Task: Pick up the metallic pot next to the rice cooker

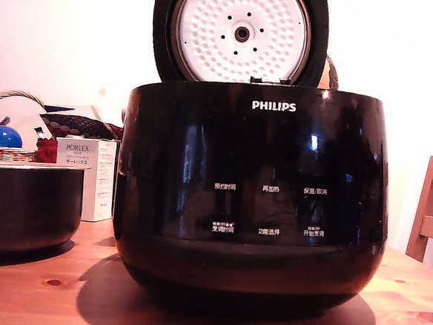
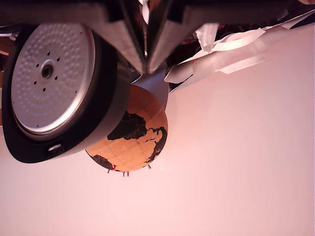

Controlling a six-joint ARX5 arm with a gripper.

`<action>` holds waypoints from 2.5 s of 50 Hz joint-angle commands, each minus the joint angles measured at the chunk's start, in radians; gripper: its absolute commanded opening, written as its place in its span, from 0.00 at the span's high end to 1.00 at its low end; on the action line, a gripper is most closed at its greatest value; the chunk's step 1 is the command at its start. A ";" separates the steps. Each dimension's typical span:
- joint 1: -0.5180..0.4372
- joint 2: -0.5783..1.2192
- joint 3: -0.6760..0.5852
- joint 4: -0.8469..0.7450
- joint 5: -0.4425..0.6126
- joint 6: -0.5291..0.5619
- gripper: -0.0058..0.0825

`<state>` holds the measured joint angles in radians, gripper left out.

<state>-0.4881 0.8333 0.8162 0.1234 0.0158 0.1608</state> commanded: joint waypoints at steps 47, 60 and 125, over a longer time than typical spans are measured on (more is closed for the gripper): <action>0.243 0.017 0.068 -0.805 0.089 0.426 0.96; 0.244 0.135 0.068 -0.899 0.082 0.521 0.53; 0.230 0.590 0.093 -0.748 0.054 0.607 0.96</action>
<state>-0.2485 1.4506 0.8898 -0.6147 0.0692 0.7639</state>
